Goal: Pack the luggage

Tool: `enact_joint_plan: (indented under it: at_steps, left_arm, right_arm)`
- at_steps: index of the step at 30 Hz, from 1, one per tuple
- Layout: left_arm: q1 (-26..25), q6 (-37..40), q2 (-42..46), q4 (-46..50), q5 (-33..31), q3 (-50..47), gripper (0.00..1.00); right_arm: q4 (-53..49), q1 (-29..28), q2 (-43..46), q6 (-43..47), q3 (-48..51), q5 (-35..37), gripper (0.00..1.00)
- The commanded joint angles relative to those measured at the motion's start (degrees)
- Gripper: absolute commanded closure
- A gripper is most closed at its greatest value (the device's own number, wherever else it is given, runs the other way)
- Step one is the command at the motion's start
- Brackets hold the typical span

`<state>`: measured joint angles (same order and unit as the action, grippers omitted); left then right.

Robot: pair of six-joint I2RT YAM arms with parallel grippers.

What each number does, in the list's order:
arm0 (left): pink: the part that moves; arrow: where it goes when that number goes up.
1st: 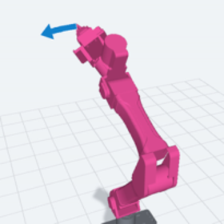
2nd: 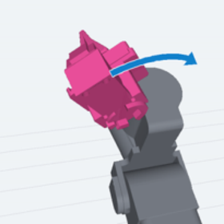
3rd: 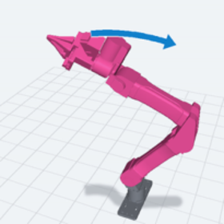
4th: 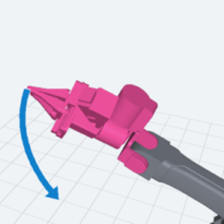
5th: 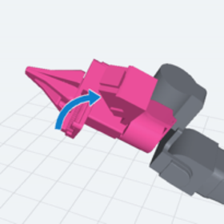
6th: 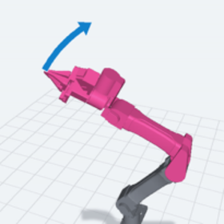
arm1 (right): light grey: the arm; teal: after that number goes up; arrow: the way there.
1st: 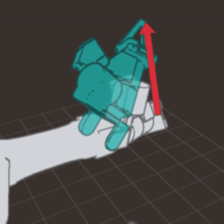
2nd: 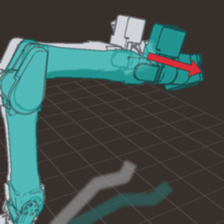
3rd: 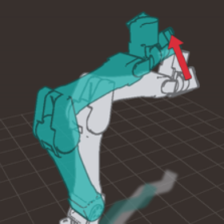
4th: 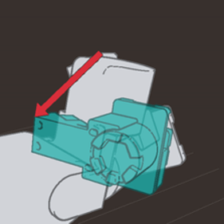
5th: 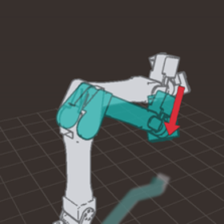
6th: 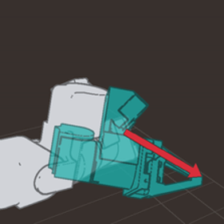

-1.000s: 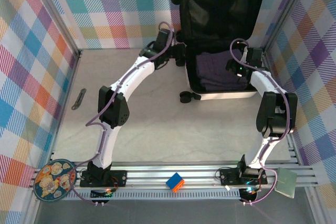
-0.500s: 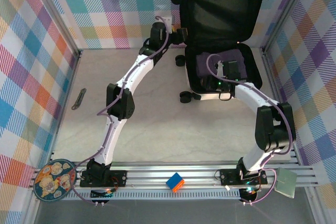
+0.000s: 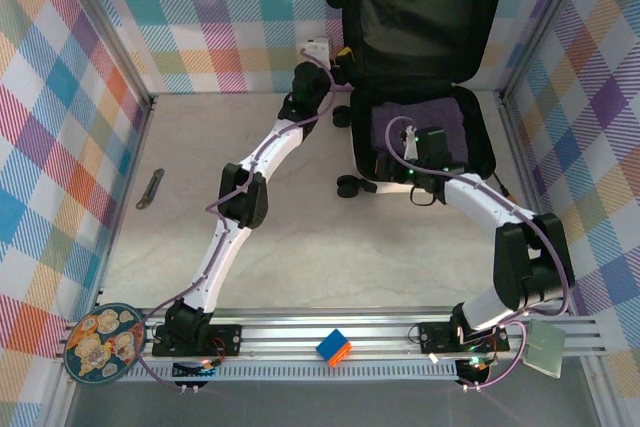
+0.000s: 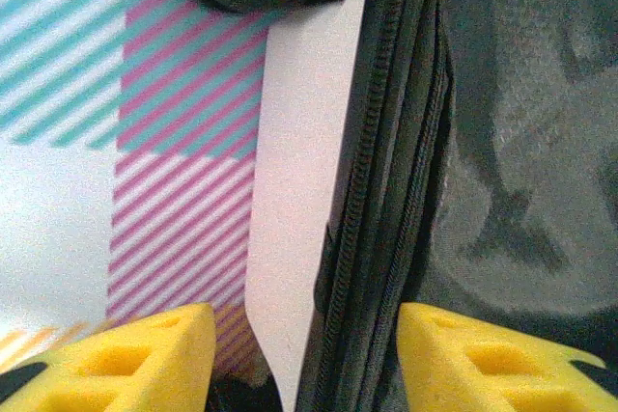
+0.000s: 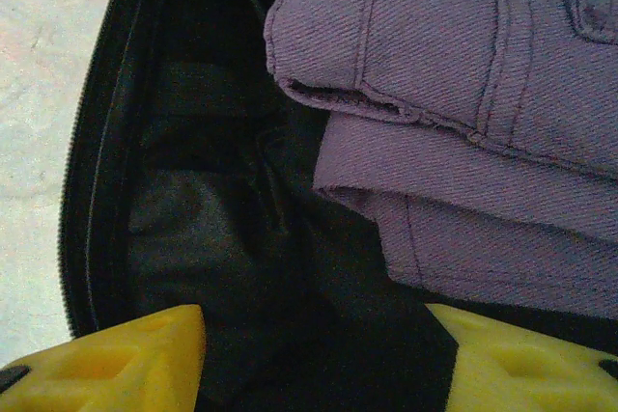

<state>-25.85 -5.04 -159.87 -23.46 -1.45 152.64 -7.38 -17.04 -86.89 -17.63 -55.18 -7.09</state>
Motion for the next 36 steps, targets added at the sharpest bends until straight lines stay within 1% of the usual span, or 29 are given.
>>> enact_joint_plan:
  at_steps: [1,3,10,16,21,28,30,33,35,36]
  left_arm:
    - [-0.6,2.0,-1.6,-7.1,-1.5,3.6,0.53]
    - [-0.6,2.1,-1.9,-7.4,-1.4,3.6,0.56]
    - [-0.5,2.8,-4.0,-9.4,-1.9,5.8,0.54]
    - [-0.4,3.5,-5.2,-11.3,-1.9,6.6,0.54]
    - [-0.2,3.8,-5.7,-10.9,-0.8,6.6,0.54]
    - [-0.1,4.6,-6.2,-11.9,-1.3,6.6,0.55]
    - [-0.1,4.9,-6.4,-12.6,-2.0,6.6,0.55]
    - [0.3,5.0,-6.6,-13.2,-2.3,6.9,0.58]
    - [0.5,5.4,-7.0,-13.4,-2.7,7.5,0.62]
    - [0.7,5.5,-7.3,-13.6,-2.9,7.5,0.66]
  right_arm:
    - [-4.8,-2.1,0.3,-3.6,2.7,-1.5,0.40]
    - [-5.4,-2.9,0.6,-3.5,2.4,-0.6,0.41]
    - [-8.5,-4.7,2.5,-2.9,1.6,0.5,0.42]
    - [-9.0,-7.3,4.3,-0.9,2.7,-0.6,0.44]
    - [-10.2,-9.7,3.6,0.1,2.8,-1.7,0.47]
    - [-10.5,-12.8,2.9,1.6,3.6,-2.4,0.50]
    - [-10.2,-13.4,3.4,2.3,4.5,-3.6,0.50]
    - [-10.1,-14.0,4.7,2.9,6.1,-4.8,0.51]
    - [-10.0,-14.3,5.6,3.1,7.1,-5.5,0.51]
    - [-9.9,-14.4,6.2,3.1,7.7,-5.8,0.51]
